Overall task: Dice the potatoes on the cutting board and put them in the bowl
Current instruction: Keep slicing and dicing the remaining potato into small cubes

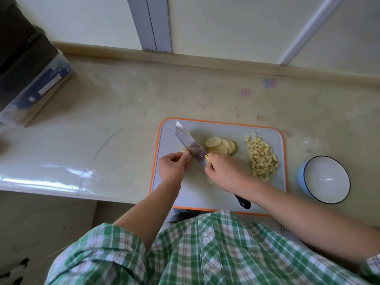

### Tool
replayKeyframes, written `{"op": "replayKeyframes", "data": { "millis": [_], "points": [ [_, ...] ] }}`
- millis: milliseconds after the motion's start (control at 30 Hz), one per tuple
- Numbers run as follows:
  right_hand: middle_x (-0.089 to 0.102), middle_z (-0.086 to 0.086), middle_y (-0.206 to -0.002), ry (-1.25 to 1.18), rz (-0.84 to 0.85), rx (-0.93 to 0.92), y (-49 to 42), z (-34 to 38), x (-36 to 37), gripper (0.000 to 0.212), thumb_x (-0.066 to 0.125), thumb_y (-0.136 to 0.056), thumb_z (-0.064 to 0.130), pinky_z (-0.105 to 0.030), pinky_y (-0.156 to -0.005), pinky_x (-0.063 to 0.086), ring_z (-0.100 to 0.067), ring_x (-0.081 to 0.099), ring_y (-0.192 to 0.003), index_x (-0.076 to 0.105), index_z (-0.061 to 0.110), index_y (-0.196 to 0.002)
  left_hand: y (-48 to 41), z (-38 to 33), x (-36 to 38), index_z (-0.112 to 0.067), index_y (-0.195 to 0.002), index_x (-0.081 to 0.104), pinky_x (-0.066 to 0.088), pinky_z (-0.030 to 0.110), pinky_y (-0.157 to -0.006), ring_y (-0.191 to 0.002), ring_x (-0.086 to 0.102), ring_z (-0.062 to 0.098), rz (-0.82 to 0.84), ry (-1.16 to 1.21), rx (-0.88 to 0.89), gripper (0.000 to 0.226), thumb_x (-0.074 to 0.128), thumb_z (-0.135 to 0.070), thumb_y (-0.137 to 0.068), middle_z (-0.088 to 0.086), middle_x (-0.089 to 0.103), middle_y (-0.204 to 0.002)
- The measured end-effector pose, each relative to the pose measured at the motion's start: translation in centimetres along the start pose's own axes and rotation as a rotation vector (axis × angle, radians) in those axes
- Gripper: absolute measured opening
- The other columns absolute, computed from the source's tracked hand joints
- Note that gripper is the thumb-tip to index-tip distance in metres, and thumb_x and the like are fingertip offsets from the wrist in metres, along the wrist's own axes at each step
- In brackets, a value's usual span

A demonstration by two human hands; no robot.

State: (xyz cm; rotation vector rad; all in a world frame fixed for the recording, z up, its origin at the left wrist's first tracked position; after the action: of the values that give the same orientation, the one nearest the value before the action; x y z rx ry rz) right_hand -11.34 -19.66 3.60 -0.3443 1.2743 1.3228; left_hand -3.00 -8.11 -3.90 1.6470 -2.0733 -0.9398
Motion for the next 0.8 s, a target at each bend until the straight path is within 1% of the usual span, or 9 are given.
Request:
{"op": "replayKeyframes", "data": {
  "millis": [67, 167, 233, 333, 433, 600, 667, 767, 800],
  "points": [
    [0.033, 0.002, -0.061, 0.017, 0.000, -0.001, -0.2, 0.2, 0.4, 0.037, 0.040, -0.095, 0.017, -0.030, -0.045, 0.016, -0.015, 0.031, -0.050, 0.020, 0.021, -0.064, -0.1, -0.1, 0.1, -0.001, -0.084, 0.072, 0.060, 0.035, -0.077, -0.069, 0.073, 0.022, -0.004, -0.013, 0.010, 0.012, 0.075, -0.013, -0.083, 0.008, 0.073, -0.077],
    [0.034, 0.001, -0.060, -0.032, 0.015, 0.004, -1.2, 0.0, 1.9, 0.037, 0.041, -0.094, 0.017, -0.034, -0.049, 0.021, -0.027, 0.040, -0.059, 0.020, 0.022, -0.064, -0.1, -0.2, 0.2, -0.005, -0.079, 0.072, 0.060, 0.039, -0.079, -0.068, 0.073, 0.022, -0.006, -0.027, 0.015, 0.010, 0.076, -0.014, -0.081, 0.008, 0.073, -0.075],
    [0.034, 0.001, -0.059, -0.096, 0.008, 0.030, -1.8, -0.4, 2.9, 0.035, 0.042, -0.093, 0.017, -0.033, -0.053, 0.027, -0.029, 0.041, -0.061, 0.022, 0.022, -0.064, -0.1, -0.2, 0.1, -0.006, -0.076, 0.072, 0.059, 0.041, -0.080, -0.068, 0.073, 0.023, 0.004, -0.018, 0.015, 0.010, 0.076, -0.014, -0.081, 0.008, 0.073, -0.075],
    [0.034, 0.000, -0.058, -0.133, -0.015, 0.049, -2.2, -0.6, 3.8, 0.030, 0.042, -0.093, 0.017, -0.035, -0.054, 0.030, -0.030, 0.041, -0.059, 0.027, 0.019, -0.067, -0.1, -0.3, 0.0, -0.009, -0.071, 0.071, 0.059, 0.041, -0.081, -0.068, 0.072, 0.023, 0.011, -0.012, 0.012, 0.012, 0.075, -0.012, -0.082, 0.006, 0.073, -0.073],
    [0.035, 0.000, -0.057, -0.141, -0.041, 0.035, -2.6, -0.1, 4.1, 0.022, 0.042, -0.095, 0.019, -0.033, -0.052, 0.028, -0.030, 0.041, -0.058, 0.034, 0.013, -0.076, -0.1, -0.5, 0.0, -0.012, -0.068, 0.072, 0.059, 0.041, -0.083, -0.069, 0.073, 0.022, 0.025, -0.024, 0.014, 0.016, 0.075, -0.014, -0.083, 0.002, 0.073, -0.070],
    [0.040, -0.004, -0.062, -0.135, -0.075, 0.022, -3.5, 0.1, 2.9, 0.017, 0.042, -0.096, 0.017, -0.032, -0.055, 0.024, -0.029, 0.040, -0.061, 0.037, 0.011, -0.081, -0.1, -0.1, 0.0, -0.013, -0.072, 0.073, 0.057, 0.041, -0.085, -0.071, 0.073, 0.020, 0.032, -0.022, 0.032, 0.016, 0.072, -0.020, -0.086, 0.002, 0.075, -0.074],
    [0.037, -0.002, -0.059, -0.138, -0.094, 0.020, -3.2, -0.1, 2.3, 0.017, 0.042, -0.096, 0.016, -0.033, -0.055, 0.024, -0.032, 0.045, -0.062, 0.038, 0.011, -0.080, -0.1, 0.0, 0.0, -0.015, -0.071, 0.073, 0.057, 0.041, -0.085, -0.071, 0.073, 0.018, 0.028, -0.022, 0.042, 0.017, 0.071, -0.023, -0.087, 0.001, 0.075, -0.074],
    [0.050, -0.012, -0.069, -0.085, -0.084, -0.004, -2.1, -0.2, 1.4, 0.017, 0.043, -0.096, 0.017, -0.033, -0.056, 0.023, -0.036, 0.053, -0.070, 0.038, 0.012, -0.080, -0.1, 0.0, 0.1, -0.017, -0.069, 0.073, 0.057, 0.044, -0.084, -0.071, 0.073, 0.018, 0.030, -0.026, 0.050, 0.020, 0.070, -0.024, -0.087, 0.002, 0.074, -0.073],
    [0.049, -0.012, -0.071, -0.067, -0.083, -0.018, -1.7, -0.2, 1.1, 0.017, 0.043, -0.096, 0.018, -0.033, -0.056, 0.023, -0.036, 0.053, -0.070, 0.037, 0.012, -0.081, -0.2, 0.0, 0.1, -0.018, -0.068, 0.072, 0.057, 0.044, -0.085, -0.071, 0.073, 0.018, 0.032, -0.026, 0.053, 0.021, 0.070, -0.024, -0.088, 0.002, 0.074, -0.073]
  ]
}}
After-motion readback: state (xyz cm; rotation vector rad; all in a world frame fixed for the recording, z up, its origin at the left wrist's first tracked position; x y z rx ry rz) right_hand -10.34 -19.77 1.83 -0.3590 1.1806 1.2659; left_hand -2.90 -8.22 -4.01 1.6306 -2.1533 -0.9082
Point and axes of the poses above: each hand's wrist, its own y-axis away from the middle knuckle, its own x-axis out of the palm, z = x × y, the point moved 1 cm from there along -y, towards the middle knuckle
